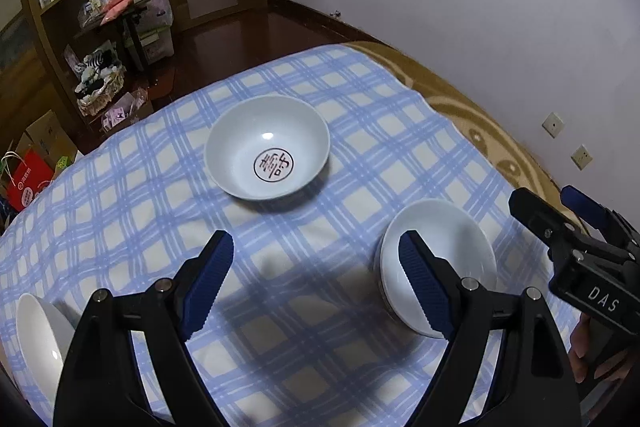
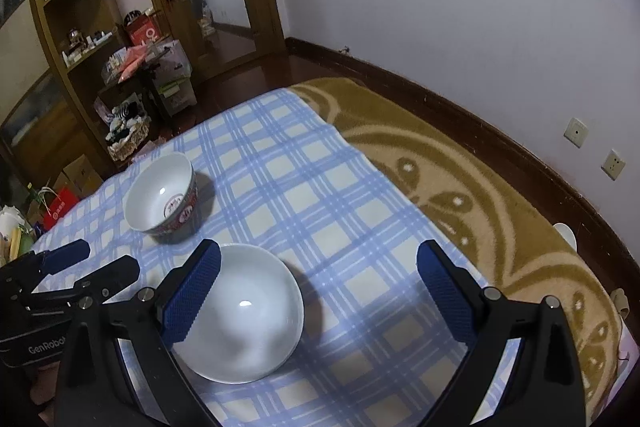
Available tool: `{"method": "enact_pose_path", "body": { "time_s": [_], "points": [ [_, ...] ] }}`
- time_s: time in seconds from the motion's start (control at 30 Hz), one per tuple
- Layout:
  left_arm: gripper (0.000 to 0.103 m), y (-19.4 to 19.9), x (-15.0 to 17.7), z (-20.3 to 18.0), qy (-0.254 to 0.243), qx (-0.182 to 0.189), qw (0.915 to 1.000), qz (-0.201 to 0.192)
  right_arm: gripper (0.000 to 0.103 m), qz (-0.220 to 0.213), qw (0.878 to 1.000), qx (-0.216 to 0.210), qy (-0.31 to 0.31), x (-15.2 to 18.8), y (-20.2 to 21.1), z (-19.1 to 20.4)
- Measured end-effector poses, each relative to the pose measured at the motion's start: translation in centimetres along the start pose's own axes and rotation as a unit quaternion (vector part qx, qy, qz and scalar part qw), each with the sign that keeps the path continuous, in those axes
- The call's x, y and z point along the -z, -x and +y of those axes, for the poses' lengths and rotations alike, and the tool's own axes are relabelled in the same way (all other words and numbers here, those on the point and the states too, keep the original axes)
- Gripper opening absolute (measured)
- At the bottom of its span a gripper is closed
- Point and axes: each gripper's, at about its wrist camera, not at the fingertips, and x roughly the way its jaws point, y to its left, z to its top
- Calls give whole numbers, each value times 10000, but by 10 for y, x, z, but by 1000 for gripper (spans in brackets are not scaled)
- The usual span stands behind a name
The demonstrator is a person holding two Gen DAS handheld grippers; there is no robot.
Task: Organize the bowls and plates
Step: 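Move both tools toward another plain white bowl on the cloth, then close both tools together on the rim of the large white bowl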
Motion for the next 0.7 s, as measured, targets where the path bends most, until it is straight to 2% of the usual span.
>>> {"method": "enact_pose_path", "body": {
  "time_s": [0.27, 0.7],
  "points": [
    [84, -14, 2, -11, -200, -31, 9997, 124, 103, 197, 9998, 56, 44, 10, -14, -1],
    [82, -42, 12, -17, -217, -64, 9985, 495, 102, 408, 9991, 6, -96, 21, -29, -8]
  ]
}}
